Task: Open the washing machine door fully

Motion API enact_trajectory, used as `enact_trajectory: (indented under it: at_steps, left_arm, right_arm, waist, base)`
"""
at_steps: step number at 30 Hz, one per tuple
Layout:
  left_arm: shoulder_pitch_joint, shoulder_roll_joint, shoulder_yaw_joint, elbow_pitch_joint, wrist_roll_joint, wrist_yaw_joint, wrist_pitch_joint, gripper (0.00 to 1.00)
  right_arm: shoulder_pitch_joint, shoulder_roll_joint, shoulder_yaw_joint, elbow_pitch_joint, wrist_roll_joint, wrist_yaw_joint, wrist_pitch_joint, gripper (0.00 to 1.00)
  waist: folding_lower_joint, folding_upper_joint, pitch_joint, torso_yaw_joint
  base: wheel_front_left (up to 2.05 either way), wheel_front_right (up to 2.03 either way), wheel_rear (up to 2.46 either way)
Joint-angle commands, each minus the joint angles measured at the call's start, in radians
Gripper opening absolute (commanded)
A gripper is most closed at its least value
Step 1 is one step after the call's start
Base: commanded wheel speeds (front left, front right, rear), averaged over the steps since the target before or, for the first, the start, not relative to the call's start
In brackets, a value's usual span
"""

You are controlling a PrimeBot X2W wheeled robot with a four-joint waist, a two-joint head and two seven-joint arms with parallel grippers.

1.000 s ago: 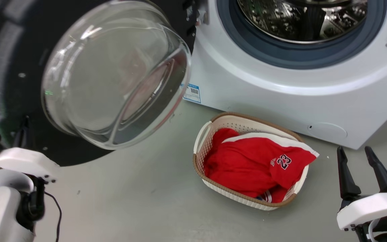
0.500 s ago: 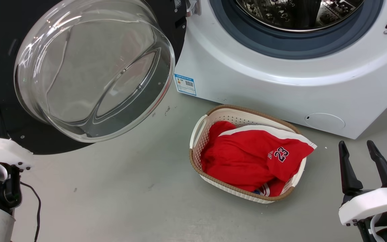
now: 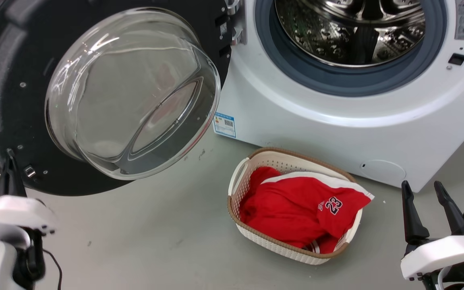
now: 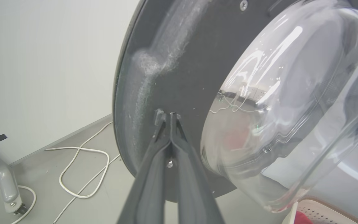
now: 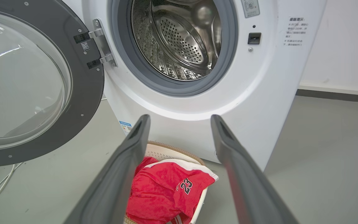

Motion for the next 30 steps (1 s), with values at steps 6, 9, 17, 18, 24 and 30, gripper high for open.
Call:
enact_trajectory:
  at_steps: [6, 9, 17, 18, 24, 30]
  left_arm:
    - [0.189, -0.026, -0.019, -0.208, 0.031, 0.082, 0.004, 0.0]
    - [0.262, -0.04, -0.038, -0.294, 0.042, 0.116, 0.018, 0.0]
    - [0.373, -0.054, -0.08, -0.44, 0.076, 0.191, 0.047, 1.0]
    - [0.378, -0.053, -0.09, -0.454, 0.082, 0.196, 0.053, 1.0]
    - [0.379, -0.06, -0.158, -0.515, 0.129, 0.212, 0.086, 1.0]
    - [0.329, -0.072, -0.204, -0.502, 0.139, 0.17, 0.086, 1.0]
  right_arm:
    - [0.032, 0.014, -0.005, 0.02, 0.01, 0.0, -0.024, 1.0]
    - [0.046, 0.017, -0.004, 0.027, 0.011, 0.0, -0.028, 1.0]
    - [0.058, 0.021, 0.0, 0.027, 0.01, 0.0, -0.04, 1.0]
    - [0.059, 0.021, 0.0, 0.025, 0.01, 0.0, -0.041, 1.0]
    - [0.06, 0.022, 0.011, 0.019, 0.003, 0.0, -0.038, 1.0]
    - [0.064, 0.022, 0.026, 0.011, -0.005, 0.0, -0.032, 1.0]
  waist:
    - [0.0, 0.0, -0.074, 0.0]
    - [0.0, 0.0, -0.097, -0.003]
    - [0.0, 0.0, -0.127, -0.026]
    - [0.0, 0.0, -0.128, -0.029]
    - [0.0, 0.0, -0.132, -0.077]
    - [0.0, 0.0, -0.13, -0.174]
  base:
    - [0.0, 0.0, 0.0]
    - [0.0, 0.0, 0.0]
    - [0.0, 0.0, 0.0]
    - [0.0, 0.0, 0.0]
    - [0.0, 0.0, 0.0]
    - [0.0, 0.0, 0.0]
